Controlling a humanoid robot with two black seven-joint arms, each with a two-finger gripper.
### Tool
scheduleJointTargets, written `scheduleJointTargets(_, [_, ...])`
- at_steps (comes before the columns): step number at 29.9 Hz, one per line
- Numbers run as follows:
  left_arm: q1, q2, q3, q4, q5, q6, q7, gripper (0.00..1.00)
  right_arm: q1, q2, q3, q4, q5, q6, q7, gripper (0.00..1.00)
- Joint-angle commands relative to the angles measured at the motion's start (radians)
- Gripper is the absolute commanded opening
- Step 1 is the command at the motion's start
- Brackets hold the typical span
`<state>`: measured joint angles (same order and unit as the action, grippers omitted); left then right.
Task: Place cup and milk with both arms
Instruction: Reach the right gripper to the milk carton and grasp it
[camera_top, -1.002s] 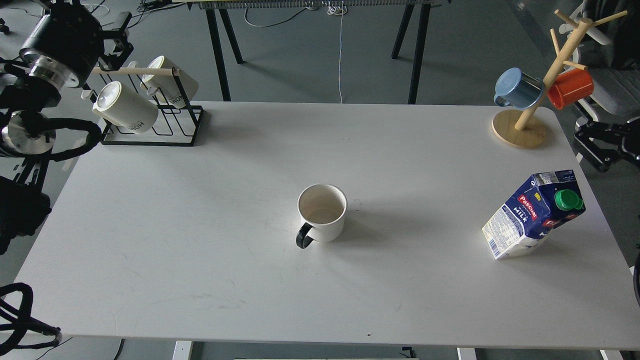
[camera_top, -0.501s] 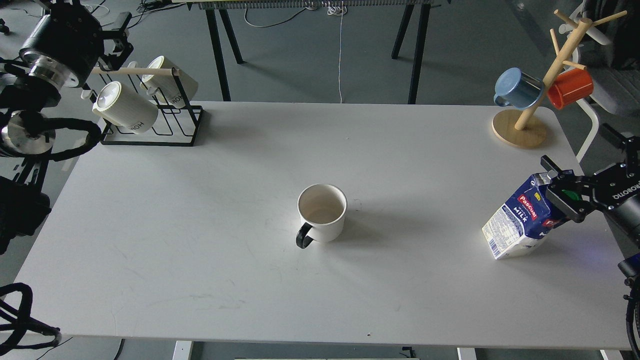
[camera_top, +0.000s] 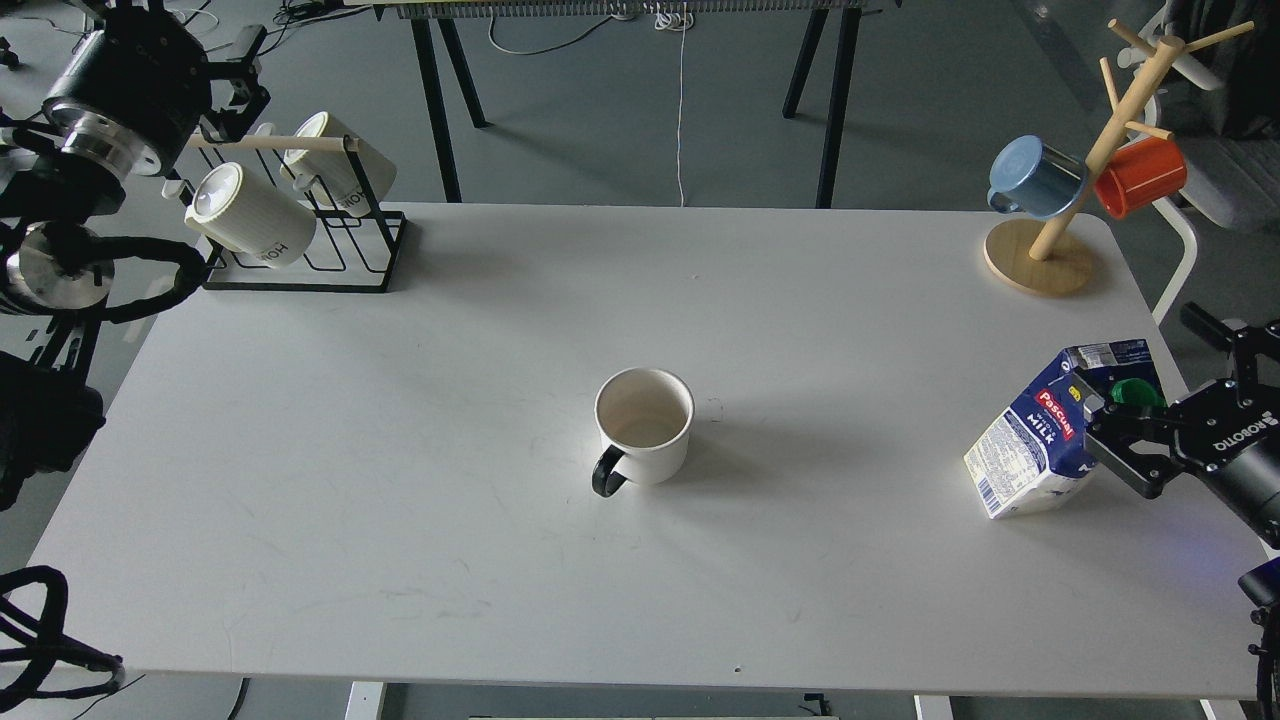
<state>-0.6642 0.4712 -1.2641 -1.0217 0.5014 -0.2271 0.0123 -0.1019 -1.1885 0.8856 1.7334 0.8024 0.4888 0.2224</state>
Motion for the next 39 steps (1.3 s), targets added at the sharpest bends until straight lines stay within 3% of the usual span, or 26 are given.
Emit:
scheduleJointTargets(1, [0.0, 0.0, 0.0, 0.0, 0.0, 0.0, 0.0, 0.99, -0.006, 0.001, 0.0, 0.0, -0.011, 0.0, 0.0, 0.99])
scheduleJointTargets(22, [0.0, -0.003, 0.0, 0.0, 0.0, 0.0, 0.0, 0.99, -0.038, 0.043, -0.013, 0.0, -0.046, 0.0, 0.005, 0.99])
scheduleJointTargets(33, [0.0, -0.002, 0.002, 0.0, 0.0, 0.0, 0.002, 0.99, -0.073, 0.104, -0.011, -0.003, -0.048, 0.0, 0.106, 0.99])
scheduleJointTargets(39, [0.0, -0.003, 0.002, 0.0, 0.0, 0.0, 0.002, 0.99, -0.079, 0.162, -0.011, -0.006, -0.048, 0.0, 0.126, 0.99])
